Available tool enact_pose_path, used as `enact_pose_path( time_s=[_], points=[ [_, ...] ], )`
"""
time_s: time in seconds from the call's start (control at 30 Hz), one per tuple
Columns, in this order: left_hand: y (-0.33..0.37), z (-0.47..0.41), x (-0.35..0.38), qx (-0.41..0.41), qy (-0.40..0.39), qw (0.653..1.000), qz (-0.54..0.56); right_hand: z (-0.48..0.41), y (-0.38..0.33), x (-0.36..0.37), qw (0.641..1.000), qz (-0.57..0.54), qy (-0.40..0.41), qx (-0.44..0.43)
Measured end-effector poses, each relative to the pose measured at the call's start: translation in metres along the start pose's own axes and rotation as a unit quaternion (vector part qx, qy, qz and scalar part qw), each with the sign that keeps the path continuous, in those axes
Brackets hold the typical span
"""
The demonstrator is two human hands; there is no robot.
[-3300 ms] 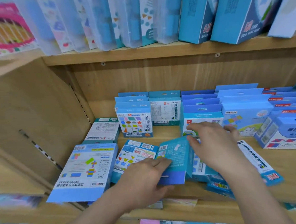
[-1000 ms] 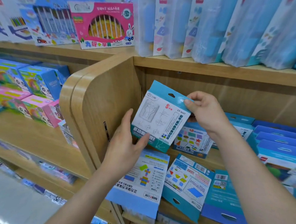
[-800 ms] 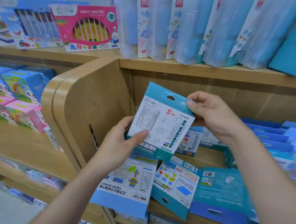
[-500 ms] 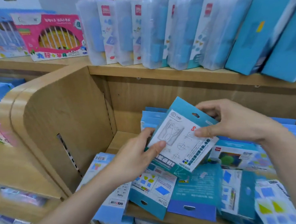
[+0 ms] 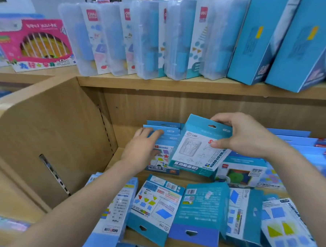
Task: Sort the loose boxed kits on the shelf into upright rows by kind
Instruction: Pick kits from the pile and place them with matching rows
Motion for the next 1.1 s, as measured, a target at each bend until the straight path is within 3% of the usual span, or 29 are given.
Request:
enact_pose_path(
  time_s=[0.4,0.67,0.93,1.1],
  points=[
    [-0.032,0.008,-0.009,-0.041,0.036,0.996,0.070,-0.029,0.008,0.034,0.980,0.185,-0.030,0.067],
    [-0.032,0.007,-0.010,-0.040,0.028,0.996,0.072,-0.050,0.033,0.074,0.927,0.362,0.053,0.085],
    [-0.034,0.004,-0.009,-0.039,0.032,0.995,0.082,-0.060,0.040,0.074,0.946,0.307,0.061,0.082],
    [-0.019,0.003,-0.007,-0.021,0.033,0.994,0.099,-0.056,0.036,0.073,0.940,0.324,0.077,0.070]
  ],
)
Point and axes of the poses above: each hand's wrist, its own z-axis away from the middle knuckle, its own x-axis out of the palm, y = z × x, the point moved 5 cm from there along -z, towards the middle knuckle, and after that the axes turned 1 degree about -z, right-handed, at the moved point
